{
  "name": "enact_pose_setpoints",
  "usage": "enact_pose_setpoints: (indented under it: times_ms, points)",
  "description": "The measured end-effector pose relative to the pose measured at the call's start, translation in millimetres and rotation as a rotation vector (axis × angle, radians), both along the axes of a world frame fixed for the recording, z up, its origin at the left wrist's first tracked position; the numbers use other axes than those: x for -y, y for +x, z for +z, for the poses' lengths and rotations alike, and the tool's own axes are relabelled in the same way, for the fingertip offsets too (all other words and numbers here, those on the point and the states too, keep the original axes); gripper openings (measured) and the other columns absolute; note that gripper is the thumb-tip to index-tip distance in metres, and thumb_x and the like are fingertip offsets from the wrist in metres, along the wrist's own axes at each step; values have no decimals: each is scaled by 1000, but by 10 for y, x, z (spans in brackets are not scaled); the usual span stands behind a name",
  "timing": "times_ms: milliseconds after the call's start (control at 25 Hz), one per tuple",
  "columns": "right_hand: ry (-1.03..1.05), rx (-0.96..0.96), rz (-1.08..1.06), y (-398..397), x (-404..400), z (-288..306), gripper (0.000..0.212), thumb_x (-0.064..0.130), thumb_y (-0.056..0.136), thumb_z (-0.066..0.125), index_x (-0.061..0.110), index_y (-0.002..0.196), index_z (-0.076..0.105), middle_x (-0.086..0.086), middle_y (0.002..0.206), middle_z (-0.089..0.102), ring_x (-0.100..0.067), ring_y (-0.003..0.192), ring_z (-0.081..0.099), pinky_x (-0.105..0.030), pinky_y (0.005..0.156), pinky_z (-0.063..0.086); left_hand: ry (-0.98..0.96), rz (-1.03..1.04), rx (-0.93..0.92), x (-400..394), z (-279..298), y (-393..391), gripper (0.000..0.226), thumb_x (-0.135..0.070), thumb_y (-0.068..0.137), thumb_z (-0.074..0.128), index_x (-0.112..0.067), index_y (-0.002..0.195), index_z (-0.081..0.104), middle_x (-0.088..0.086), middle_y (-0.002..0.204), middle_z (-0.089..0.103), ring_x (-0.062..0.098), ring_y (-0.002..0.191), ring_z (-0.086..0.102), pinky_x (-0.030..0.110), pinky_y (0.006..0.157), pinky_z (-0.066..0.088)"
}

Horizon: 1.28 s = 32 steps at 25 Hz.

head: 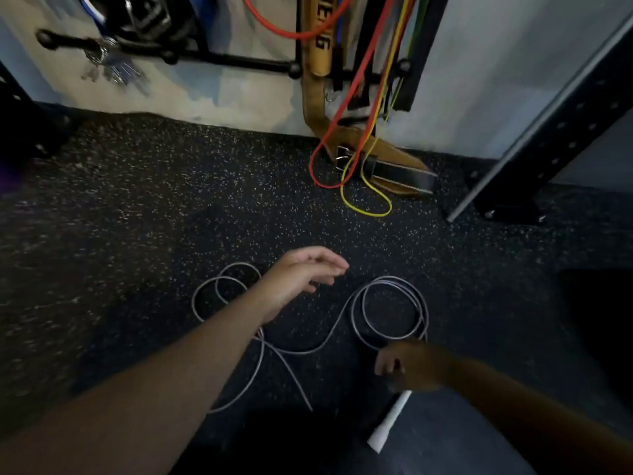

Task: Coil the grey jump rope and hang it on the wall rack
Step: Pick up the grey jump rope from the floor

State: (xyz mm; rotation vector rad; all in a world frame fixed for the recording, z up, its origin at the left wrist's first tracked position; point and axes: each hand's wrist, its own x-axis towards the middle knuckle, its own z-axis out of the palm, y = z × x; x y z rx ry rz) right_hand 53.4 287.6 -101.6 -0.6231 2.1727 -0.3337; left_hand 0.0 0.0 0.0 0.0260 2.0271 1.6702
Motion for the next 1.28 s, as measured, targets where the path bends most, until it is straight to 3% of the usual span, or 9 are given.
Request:
enact_pose_setpoints:
  times_ms: [80, 160, 440, 640, 800, 960, 1040, 1160, 1280]
  points:
    - [56, -23, 137, 45, -32, -201, 50, 36, 72, 85, 25, 115, 63, -2, 115, 56, -23, 104, 56, -38, 87, 47, 13, 5, -32, -79, -105, -89, 16, -27, 95, 65, -29, 104, 78, -12, 110, 80, 19, 110, 73, 46, 104, 48]
    - [69, -101, 270, -14, -36, -291, 42, 41, 70, 84, 20, 102, 66, -6, 114, 59, -25, 105, 55, -37, 84, 43, 27, 15, -56, -120, -148, -181, 16, -26, 96, 64, -29, 104, 78, -11, 111, 80, 20, 110, 72, 46, 103, 49]
    - [149, -226, 444, -79, -68, -306, 27, 17, 85, 71, 10, 110, 63, -16, 119, 61, -36, 111, 55, -43, 82, 42, 9, -12, -77, -218, -130, -119, 17, -25, 96, 65, -27, 107, 77, -9, 111, 80, 21, 109, 73, 45, 100, 50]
    - [122, -279, 274, -250, 113, -189, 20, 22, 91, 66, 14, 109, 63, -13, 115, 66, -32, 106, 61, -40, 81, 46, -14, -81, -120, -334, -184, -79, 15, -26, 94, 67, -26, 104, 78, -8, 111, 79, 22, 107, 72, 35, 90, 48]
    - [37, -351, 145, -421, 296, 0, 24, 26, 93, 62, 17, 115, 57, -17, 106, 69, -35, 93, 65, -38, 70, 44, -96, -195, -156, -390, -261, -70, 16, -25, 91, 70, -29, 106, 76, -4, 111, 77, 15, 104, 71, 33, 97, 50]
    - [-270, -473, -45, -788, 491, 673, 27, 25, 95, 64, 16, 119, 67, -12, 115, 74, -29, 99, 69, -35, 77, 50, -404, -416, -295, -436, -177, -93, 48, -37, 90, 62, -33, 137, 50, -3, 128, 62, 20, 111, 63, 44, 97, 52]
    - [-442, -534, -149, -1018, 584, 1223, 17, 15, 92, 70, 14, 108, 72, -4, 102, 76, -20, 89, 70, -28, 72, 49, -420, -315, -426, -368, 135, -275, 46, -45, 89, 56, -38, 132, 46, -1, 119, 67, 24, 101, 67, 47, 88, 55]
    - [-596, -558, -319, -1311, 549, 2069, 14, 23, 92, 74, 14, 101, 70, 2, 85, 72, -14, 71, 66, -26, 66, 51, -336, -184, -559, -136, 807, -626, 35, -55, 97, 55, -53, 131, 50, 1, 99, 74, 25, 88, 70, 40, 79, 53]
    - [-829, -520, -529, -1438, 515, 2613, 25, 32, 99, 64, 9, 90, 66, -1, 58, 52, -25, 53, 41, -37, 52, 33, -125, -43, -647, -5, 1411, -847, 23, -47, 102, 53, -40, 119, 67, 16, 85, 63, 11, 65, 58, 28, 61, 43]
